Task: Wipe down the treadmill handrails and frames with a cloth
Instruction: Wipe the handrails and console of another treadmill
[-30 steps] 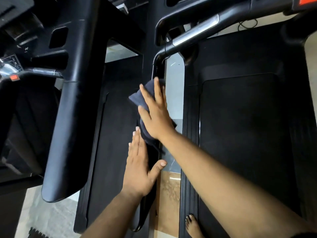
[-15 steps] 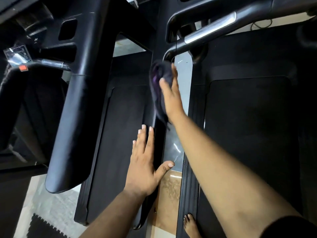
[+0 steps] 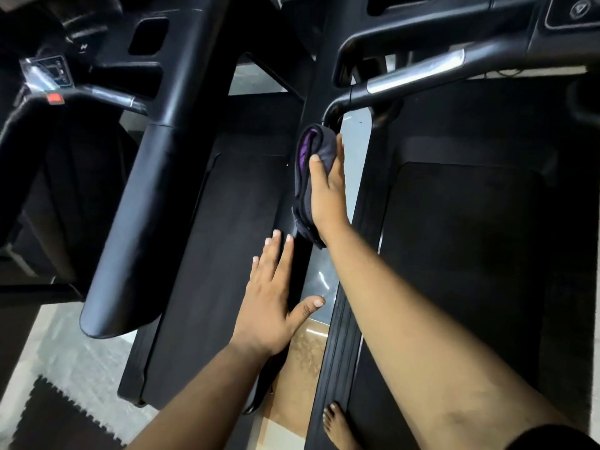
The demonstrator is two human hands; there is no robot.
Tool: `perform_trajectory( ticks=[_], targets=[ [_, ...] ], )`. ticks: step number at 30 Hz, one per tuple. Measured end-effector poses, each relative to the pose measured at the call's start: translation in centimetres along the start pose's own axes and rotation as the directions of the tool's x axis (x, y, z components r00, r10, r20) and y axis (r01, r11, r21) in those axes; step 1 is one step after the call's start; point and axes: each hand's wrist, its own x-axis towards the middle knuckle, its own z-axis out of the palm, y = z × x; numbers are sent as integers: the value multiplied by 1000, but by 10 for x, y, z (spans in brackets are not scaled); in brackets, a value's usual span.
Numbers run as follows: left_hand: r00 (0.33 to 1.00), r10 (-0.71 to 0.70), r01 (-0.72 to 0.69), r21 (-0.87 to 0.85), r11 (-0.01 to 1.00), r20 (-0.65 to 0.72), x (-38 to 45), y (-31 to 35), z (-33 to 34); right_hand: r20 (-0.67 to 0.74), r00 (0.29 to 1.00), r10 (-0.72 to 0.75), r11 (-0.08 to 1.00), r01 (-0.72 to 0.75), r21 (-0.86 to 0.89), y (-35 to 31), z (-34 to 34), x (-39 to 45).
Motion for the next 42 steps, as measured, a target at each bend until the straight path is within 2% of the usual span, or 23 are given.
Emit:
perform_trajectory(
  ticks=[7,12,15,17,19,22,24,27,29,30,32,34,37,40,42],
  targets=[
    [1000,-14,13,-63,998,-16,-2,-3,-3,159,986,49,932,12,-363,5,-19,-106],
    [1000,-12,11,-91,996,-16,-3,-3,-4,353,918,183,814,60,-578,-8,-60,-115],
    [999,-32,31,-112,993,-8,0,0,-7,324,938,120,782,112,-613,-33,-88,-99],
    [999,-31,28,-193,981,-10,4,8,-12,266,962,62,731,138,-669,-47,-102,-98],
    [1000,7,-11,-226,974,-22,17,27,-22,240,971,9,694,167,-700,-57,-111,-101],
    [999,33,-25,-279,960,24,46,56,-26,224,974,-33,678,187,-711,-69,-121,-105],
    [998,4,24,-478,878,57,70,75,-32,184,982,-52,688,168,-706,-82,-121,-104],
    [988,-133,138,-825,548,77,91,104,-47,175,975,-133,695,218,-685,-104,-119,-102],
    [972,-174,215,-906,365,160,102,116,-60,194,968,-158,707,248,-662,-118,-120,-98],
    [964,-173,248,-916,316,202,107,118,-63,199,967,-158,722,251,-645,-122,-122,-94],
    [959,-164,274,-911,308,233,115,121,-69,183,968,-174,764,250,-595,-129,-130,-88],
    [959,-151,279,-896,346,240,126,126,-73,98,975,-200,826,222,-518,-133,-141,-78],
    [943,-135,333,-872,359,304,139,139,-77,-66,990,-125,861,76,-502,-137,-158,-56],
    [935,-153,355,-863,359,321,158,152,-77,-32,999,35,933,-44,-357,-144,-169,-31],
    [947,-203,312,-869,385,250,169,160,-75,-26,999,36,939,-43,-340,-151,-175,-17]
  ],
)
